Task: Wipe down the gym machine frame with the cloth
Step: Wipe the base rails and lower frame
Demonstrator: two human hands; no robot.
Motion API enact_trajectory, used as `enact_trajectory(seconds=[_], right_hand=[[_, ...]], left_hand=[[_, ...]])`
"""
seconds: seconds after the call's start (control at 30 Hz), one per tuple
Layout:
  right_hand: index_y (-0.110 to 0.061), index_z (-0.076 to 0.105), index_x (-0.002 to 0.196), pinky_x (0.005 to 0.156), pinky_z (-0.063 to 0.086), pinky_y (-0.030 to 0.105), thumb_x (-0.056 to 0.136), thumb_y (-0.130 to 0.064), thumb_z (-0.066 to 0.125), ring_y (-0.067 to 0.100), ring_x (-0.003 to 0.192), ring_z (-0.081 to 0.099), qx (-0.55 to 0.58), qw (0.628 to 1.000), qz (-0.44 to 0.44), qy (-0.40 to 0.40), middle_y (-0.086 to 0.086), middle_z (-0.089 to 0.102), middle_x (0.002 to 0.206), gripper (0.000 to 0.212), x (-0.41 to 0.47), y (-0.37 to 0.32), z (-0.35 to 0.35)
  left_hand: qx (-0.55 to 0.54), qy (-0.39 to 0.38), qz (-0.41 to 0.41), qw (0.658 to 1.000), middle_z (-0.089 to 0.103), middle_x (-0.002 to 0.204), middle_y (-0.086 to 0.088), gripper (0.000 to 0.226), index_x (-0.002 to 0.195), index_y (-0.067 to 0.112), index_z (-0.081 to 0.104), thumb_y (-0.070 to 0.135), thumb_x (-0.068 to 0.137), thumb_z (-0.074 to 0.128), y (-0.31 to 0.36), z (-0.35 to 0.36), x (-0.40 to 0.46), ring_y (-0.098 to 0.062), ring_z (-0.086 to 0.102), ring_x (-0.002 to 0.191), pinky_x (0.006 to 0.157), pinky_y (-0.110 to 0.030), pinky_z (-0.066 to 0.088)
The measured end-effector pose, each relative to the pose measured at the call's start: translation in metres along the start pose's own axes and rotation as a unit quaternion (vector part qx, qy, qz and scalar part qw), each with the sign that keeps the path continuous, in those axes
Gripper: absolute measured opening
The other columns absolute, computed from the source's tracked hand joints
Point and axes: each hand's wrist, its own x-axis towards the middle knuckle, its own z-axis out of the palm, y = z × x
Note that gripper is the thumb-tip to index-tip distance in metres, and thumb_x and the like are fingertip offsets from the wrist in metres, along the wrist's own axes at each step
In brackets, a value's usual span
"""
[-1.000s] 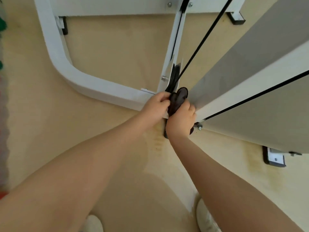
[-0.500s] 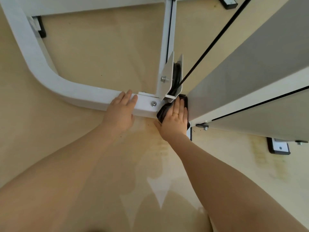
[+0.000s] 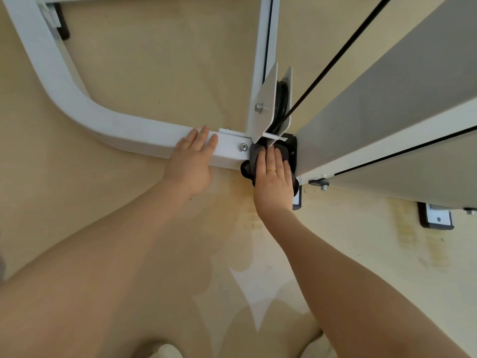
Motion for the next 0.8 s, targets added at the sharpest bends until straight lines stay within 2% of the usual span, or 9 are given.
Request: enact_trajectory(seconds=[0.17,0.3,0.4,0.5,0.57,0.67,0.73,0.8], right_hand=[[-0.01,0.001,0.149,0.114,-0.006,0.031,0.093,-0.001,0.033,0.02,0.145,-0.003,0.017,0.999,-0.027,-0.006,0.009,0.0,0.157,0.065,0.007,0.004,-0.011],[-0.008,0.012,0.148,0.114,-0.003,0.029,0.09,0.006,0.034,0.019,0.145,0.003,0.09,0.996,-0.001,0.006,0.01,0.009,0.157,0.064,0.0,-0.007,-0.011],[-0.005,0.018,0.147,0.114,0.0,0.027,0.092,0.005,0.035,0.02,0.144,0.007,0.134,0.99,-0.008,0.03,0.01,0.017,0.155,0.058,-0.008,-0.031,-0.004],[-0.005,0.013,0.148,0.114,-0.002,0.027,0.095,-0.001,0.036,0.021,0.145,0.005,0.126,0.991,0.009,0.039,0.011,0.012,0.156,0.058,-0.008,-0.047,0.001],[-0.005,0.009,0.148,0.114,-0.005,0.027,0.095,-0.001,0.036,0.022,0.145,0.002,0.112,0.993,0.013,0.035,0.012,0.008,0.156,0.06,-0.009,-0.05,0.004],[-0.005,0.01,0.148,0.115,-0.001,0.028,0.094,0.001,0.037,0.022,0.144,0.003,0.111,0.993,0.025,0.024,0.012,0.009,0.156,0.061,-0.011,-0.052,0.001],[-0.005,0.015,0.147,0.115,0.009,0.031,0.092,0.002,0.039,0.024,0.143,0.012,0.132,0.99,0.045,0.035,0.012,0.016,0.155,0.06,-0.01,-0.058,-0.008],[-0.002,0.028,0.143,0.11,0.025,0.037,0.088,0.004,0.043,0.029,0.136,0.029,0.179,0.979,0.045,0.089,0.014,0.032,0.148,0.057,-0.008,-0.072,-0.02]], left_hand=[[-0.005,-0.015,0.009,1.0,-0.011,0.156,0.0,0.071,0.148,0.02,0.003,0.009,0.089,0.041,-0.003,-0.004,0.0,-0.019,-0.006,0.143,0.115,-0.032,0.0],[-0.024,-0.018,0.015,0.999,-0.01,0.156,0.0,0.07,0.148,0.019,0.005,0.005,0.089,0.039,-0.005,-0.005,0.001,-0.018,-0.007,0.143,0.114,-0.031,-0.001],[-0.125,-0.026,0.037,0.991,-0.001,0.156,-0.001,0.063,0.147,0.015,0.018,-0.004,0.089,0.035,-0.012,-0.014,0.001,-0.017,-0.001,0.143,0.112,-0.025,0.0],[-0.206,0.013,0.026,0.978,0.01,0.155,-0.003,0.06,0.144,0.01,0.026,-0.008,0.087,0.035,-0.031,-0.024,-0.003,-0.016,0.01,0.142,0.11,-0.019,0.006],[-0.163,0.051,-0.005,0.985,0.009,0.155,-0.007,0.06,0.144,0.011,0.027,-0.005,0.087,0.04,-0.046,-0.025,-0.006,-0.023,0.012,0.142,0.112,-0.025,0.008],[-0.048,0.053,-0.04,0.997,-0.002,0.156,-0.012,0.067,0.147,0.022,0.019,0.005,0.087,0.045,-0.063,-0.018,-0.011,-0.029,0.0,0.142,0.114,-0.036,0.002],[-0.042,0.058,-0.034,0.997,-0.006,0.155,-0.012,0.071,0.147,0.026,0.016,0.004,0.085,0.044,-0.068,-0.014,-0.011,-0.028,-0.003,0.142,0.113,-0.037,-0.002],[-0.048,0.054,-0.023,0.997,-0.007,0.155,-0.01,0.073,0.147,0.028,0.015,0.003,0.085,0.045,-0.07,-0.014,-0.011,-0.026,-0.005,0.143,0.113,-0.035,-0.005]])
